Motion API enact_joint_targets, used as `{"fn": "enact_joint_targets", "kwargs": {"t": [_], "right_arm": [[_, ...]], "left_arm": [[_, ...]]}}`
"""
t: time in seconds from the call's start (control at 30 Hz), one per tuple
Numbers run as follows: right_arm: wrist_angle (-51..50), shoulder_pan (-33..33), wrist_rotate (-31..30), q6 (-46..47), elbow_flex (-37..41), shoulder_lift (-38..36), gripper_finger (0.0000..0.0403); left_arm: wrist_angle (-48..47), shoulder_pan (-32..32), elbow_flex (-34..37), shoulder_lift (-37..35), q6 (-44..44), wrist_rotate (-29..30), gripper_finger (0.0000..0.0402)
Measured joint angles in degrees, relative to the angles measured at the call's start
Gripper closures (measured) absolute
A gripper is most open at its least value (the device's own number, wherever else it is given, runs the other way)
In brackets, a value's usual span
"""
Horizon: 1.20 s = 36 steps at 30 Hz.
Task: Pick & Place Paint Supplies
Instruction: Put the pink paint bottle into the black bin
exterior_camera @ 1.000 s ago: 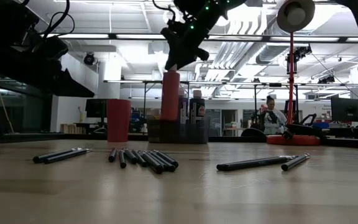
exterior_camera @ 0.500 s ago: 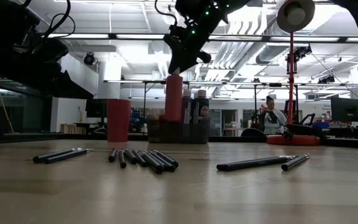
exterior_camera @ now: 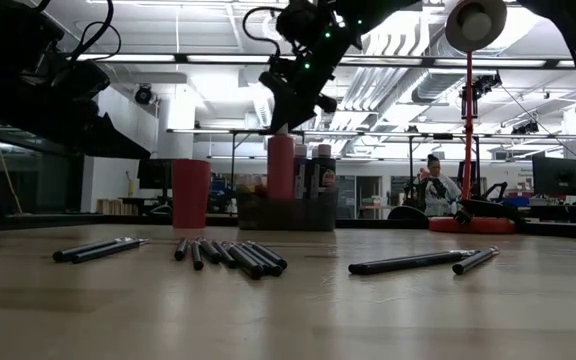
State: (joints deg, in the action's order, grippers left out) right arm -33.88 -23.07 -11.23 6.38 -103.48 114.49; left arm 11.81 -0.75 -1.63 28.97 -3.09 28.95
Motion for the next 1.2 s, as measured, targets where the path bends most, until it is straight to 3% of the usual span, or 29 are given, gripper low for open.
{"fn": "enact_joint_targets", "kwargs": {"t": [0.77,0.93,1.2], "right_arm": [[-3.02,-0.42,3.08,1.09,-0.09,2.85,0.0276],[-2.86,-0.48,4.29,1.54,-0.08,2.64,0.024],[-4.1,-1.29,8.7,3.67,0.04,0.1,0.0148]], "left_arm": [[0.0,0.0,0.0,0.01,0.0,0.0,0.0398],[0.01,0.0,0.0,0.0,0.0,0.0,0.0398],[-0.13,0.0,0.0,0.0,0.0,0.0,0.0398]]}}
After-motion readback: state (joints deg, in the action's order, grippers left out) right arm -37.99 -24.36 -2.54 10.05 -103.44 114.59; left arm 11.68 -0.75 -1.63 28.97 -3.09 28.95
